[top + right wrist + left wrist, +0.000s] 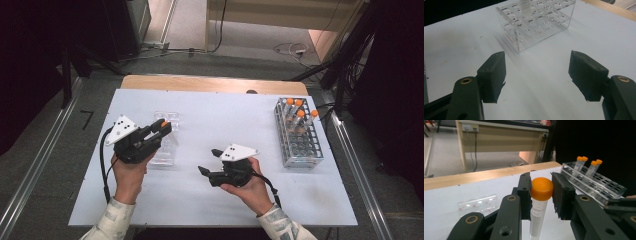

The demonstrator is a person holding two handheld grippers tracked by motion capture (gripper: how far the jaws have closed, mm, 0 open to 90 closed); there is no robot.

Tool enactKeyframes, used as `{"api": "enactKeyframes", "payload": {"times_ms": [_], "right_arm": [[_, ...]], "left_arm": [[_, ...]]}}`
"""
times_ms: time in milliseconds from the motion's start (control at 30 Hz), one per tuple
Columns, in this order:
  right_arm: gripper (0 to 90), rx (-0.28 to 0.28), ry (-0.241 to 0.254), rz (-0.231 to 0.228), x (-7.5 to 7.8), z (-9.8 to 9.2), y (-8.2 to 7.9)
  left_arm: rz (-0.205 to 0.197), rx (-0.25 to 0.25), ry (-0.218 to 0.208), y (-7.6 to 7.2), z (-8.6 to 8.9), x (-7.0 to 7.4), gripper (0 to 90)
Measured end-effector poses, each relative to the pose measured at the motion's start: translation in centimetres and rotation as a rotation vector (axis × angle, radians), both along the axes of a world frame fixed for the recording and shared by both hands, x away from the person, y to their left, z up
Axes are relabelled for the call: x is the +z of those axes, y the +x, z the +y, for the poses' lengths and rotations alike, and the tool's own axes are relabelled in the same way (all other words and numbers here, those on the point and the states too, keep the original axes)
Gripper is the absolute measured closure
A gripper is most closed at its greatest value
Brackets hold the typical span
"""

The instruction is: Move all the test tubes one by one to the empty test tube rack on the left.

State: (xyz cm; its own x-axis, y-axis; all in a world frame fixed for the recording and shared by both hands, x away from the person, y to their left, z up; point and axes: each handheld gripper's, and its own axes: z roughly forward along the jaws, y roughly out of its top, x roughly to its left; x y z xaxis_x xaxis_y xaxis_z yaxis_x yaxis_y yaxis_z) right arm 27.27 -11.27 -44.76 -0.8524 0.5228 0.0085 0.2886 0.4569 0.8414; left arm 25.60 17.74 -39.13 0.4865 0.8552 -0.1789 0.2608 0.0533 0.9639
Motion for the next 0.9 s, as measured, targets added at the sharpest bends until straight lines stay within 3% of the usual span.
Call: {"api": "enactKeyframes", "payload": {"times_ms": [533, 900], "right_arm": [[29.1, -0.015, -0.002, 0.006, -0.1, -0.4, 0.2], [29.1, -0.014, -0.006, 0.006, -0.2, -0.4, 0.2]], "left_arm": [[0.01, 0.14, 0.046, 0.5, 3.4, -0.6, 69.9], [0.026, 0.157, 0.1, 0.7, 3.5, -1.3, 69.8]]}}
